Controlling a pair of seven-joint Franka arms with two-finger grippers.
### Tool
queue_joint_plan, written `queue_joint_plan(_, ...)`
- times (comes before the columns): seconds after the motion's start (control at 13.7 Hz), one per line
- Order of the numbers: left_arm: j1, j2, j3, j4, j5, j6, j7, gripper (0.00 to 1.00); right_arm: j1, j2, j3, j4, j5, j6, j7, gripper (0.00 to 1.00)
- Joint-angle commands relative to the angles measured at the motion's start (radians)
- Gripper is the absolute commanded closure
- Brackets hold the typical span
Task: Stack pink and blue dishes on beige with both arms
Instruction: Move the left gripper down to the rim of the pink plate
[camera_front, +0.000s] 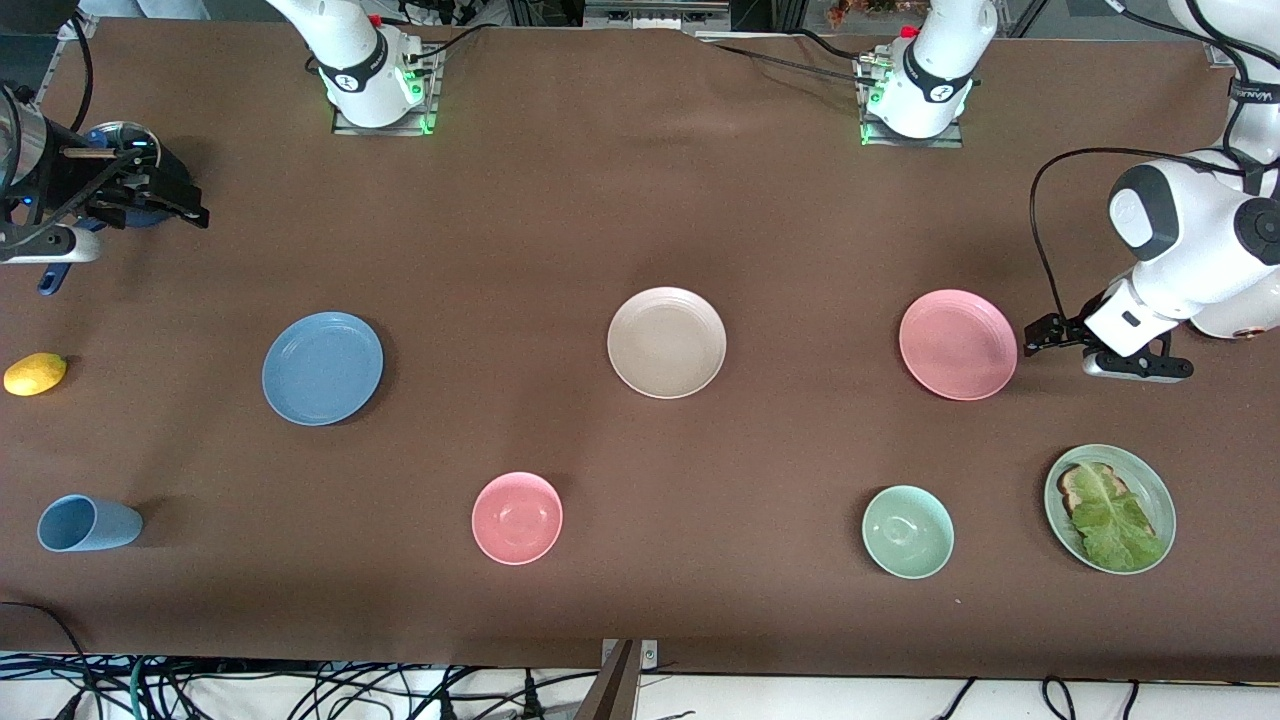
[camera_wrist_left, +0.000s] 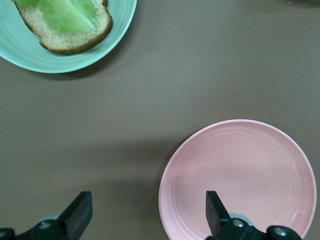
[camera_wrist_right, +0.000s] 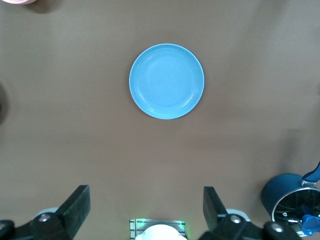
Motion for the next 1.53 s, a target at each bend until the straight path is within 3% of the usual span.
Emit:
queue_joint_plan(0.0,0.007,0.043,-0.007,-0.019,-0.108,0.048,0.082,0.0,-0.011,0.001,0.011,0.017,-0.01,-0.019,0.0,0.0)
queue_joint_plan(0.51,-0.005,0.09,-0.007,-0.026,-0.361,0.074,0.329,0.0,-0.012,0.001,0.011,0.017,-0.01,-0.019,-0.004,0.0)
queue_joint_plan(1.02,-0.008,0.124,-0.006,-0.019,-0.36,0.073,0.354,0.05,-0.014,0.001,0.008,0.015,-0.008,-0.02,-0.007,0.0)
queue_joint_plan(1.46,0.007,0.145,-0.007,-0.017,-0.365,0.073,0.365,0.02,-0.014,0.001,0.006,0.015,-0.008,-0.019,-0.009,0.0)
